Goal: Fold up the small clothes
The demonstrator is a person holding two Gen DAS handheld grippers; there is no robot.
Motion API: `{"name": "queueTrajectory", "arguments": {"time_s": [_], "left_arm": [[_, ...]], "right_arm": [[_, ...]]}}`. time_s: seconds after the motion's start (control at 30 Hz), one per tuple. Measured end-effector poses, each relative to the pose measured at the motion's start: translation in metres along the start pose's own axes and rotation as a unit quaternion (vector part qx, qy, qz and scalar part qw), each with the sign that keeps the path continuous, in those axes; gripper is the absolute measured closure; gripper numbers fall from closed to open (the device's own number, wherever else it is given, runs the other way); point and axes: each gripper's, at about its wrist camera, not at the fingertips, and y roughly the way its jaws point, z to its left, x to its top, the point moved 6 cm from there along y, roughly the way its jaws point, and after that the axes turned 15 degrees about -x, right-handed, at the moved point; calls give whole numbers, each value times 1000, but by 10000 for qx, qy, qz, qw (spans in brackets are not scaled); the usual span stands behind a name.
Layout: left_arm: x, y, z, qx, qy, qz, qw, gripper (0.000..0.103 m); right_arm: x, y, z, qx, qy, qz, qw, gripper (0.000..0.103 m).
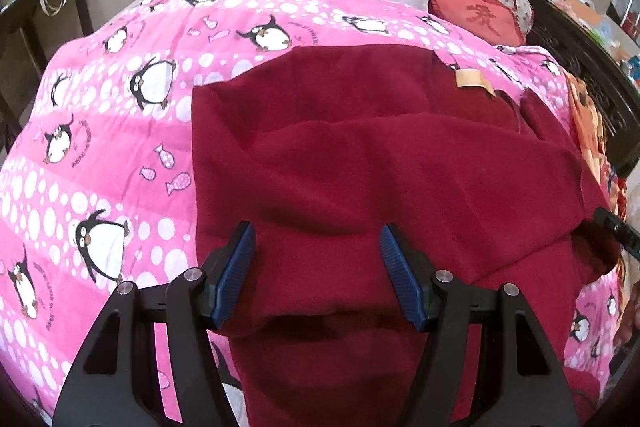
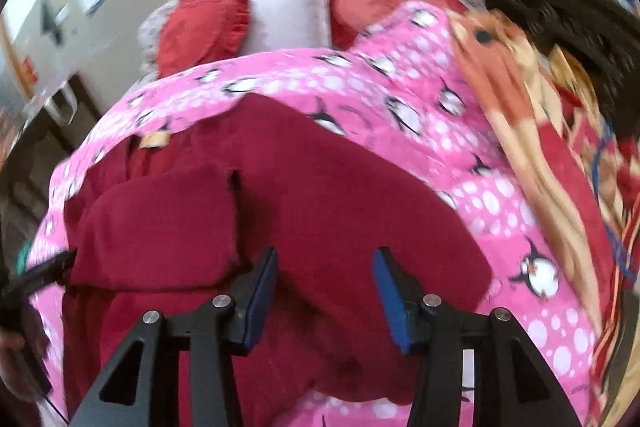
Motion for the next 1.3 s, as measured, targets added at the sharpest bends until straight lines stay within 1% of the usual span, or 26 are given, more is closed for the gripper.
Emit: {"name": "queueTrajectory", "arguments": {"time_s": [0.13, 0.2, 0.23, 0.3, 0.33, 0.37, 0.47, 0.5, 0.53, 0.6, 0.63, 0.67, 0.7, 0.83, 0.93, 1.07, 1.13, 1.2, 1.27, 1.3], "left_arm": [[1, -1, -2, -99, -93, -2, 9999, 38], [1, -1, -3, -100, -83, -6, 9999, 38], [1, -2, -3, -95, -73, 2, 9999, 38], [1, 0, -4, -85, -65, 26, 9999, 38], [0, 0, -4, -83, -72, 38, 9999, 38], [0, 1, -5, -81, -86, 45, 9999, 38], [-1, 2, -7, -82, -137, 65, 9999, 38], [-1, 2, -9, -93, -143, 73, 9998, 38], [-1, 2, -10, -104, -140, 70, 9998, 38], [1, -1, -13, -131, -98, 37, 9999, 38], [1, -3, -14, -141, -82, 17, 9999, 38], [2, -4, -15, -149, -75, 4, 9999, 38], [3, -4, -15, -159, -83, -3, 9998, 38], [4, -8, -18, -293, -186, -55, 9994, 38], [4, -14, -21, -414, -229, -93, 9988, 38], [8, -22, -24, -644, -336, -154, 9972, 38], [10, -25, -24, -821, -461, -212, 9953, 38], [11, -27, -24, -1015, -626, -232, 9926, 38], [11, -25, -24, -1115, -740, -224, 9907, 38], [10, -24, -26, -1142, -758, -215, 9903, 38]], "right_arm": [[-4, -5, 28, -126, -850, -199, 9961, 56], [-9, 0, 35, -393, -1252, -248, 9910, 56], [-12, 4, 36, -615, -1399, -265, 9879, 56], [-13, 14, 34, -974, -1555, -250, 9827, 56], [-12, 18, 33, -991, -1550, -249, 9826, 58], [-10, 21, 32, -949, -1507, -266, 9837, 60], [-2, 32, 34, -827, -1381, -321, 9864, 73], [2, 35, 34, -731, -1317, -329, 9880, 84], [5, 35, 34, -626, -1213, -328, 9901, 93], [13, 28, 28, -421, -865, -360, 9947, 95], [19, 21, 20, -289, -583, -408, 9970, 97], [22, 18, 16, -220, -424, -426, 9979, 98], [27, 12, 6, -70, -122, -438, 9989, 98], [39, -4, -3, 239, 282, -456, 9983, 98], [45, -27, -3, 483, 425, -623, 9960, 98], [47, -59, 15, 805, 230, -887, 9925, 98], [40, -74, 34, 1088, -16, -918, 9898, 98], [25, -77, 55, 1291, -306, -835, 9876, 98], [11, -69, 69, 1315, -520, -681, 9876, 98], [1, -59, 76, 1307, -620, -493, 9883, 98]]}}
